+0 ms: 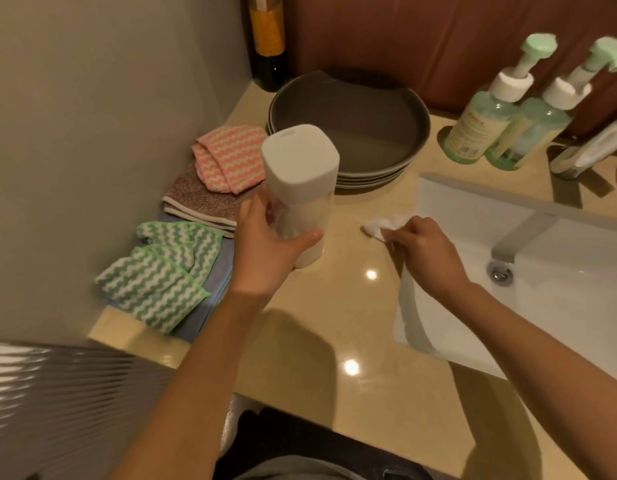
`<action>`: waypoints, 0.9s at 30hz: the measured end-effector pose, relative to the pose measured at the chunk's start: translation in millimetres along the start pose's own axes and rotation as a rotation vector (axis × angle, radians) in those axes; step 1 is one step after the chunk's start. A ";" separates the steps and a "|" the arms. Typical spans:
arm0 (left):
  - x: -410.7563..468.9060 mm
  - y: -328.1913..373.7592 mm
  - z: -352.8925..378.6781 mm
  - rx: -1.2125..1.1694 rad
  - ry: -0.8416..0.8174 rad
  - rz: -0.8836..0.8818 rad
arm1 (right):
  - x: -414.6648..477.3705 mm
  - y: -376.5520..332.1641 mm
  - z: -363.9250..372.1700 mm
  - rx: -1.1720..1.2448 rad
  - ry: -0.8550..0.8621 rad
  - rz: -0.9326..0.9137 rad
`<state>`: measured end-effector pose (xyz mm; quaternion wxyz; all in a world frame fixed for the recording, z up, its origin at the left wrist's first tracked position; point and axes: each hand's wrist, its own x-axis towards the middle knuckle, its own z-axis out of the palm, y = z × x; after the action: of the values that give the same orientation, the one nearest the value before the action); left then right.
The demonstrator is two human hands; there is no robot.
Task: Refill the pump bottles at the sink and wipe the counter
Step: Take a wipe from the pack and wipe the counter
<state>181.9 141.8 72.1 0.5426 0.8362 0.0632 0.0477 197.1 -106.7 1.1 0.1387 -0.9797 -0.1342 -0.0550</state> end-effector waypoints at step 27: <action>-17.2 14.4 -46.8 -0.120 0.151 -0.102 | -24.7 -39.2 2.2 0.076 -0.086 -0.334</action>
<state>158.8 175.4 104.1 0.5873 0.7918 0.1435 0.0863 162.7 -75.9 5.5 0.1586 -0.9392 -0.3031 -0.0303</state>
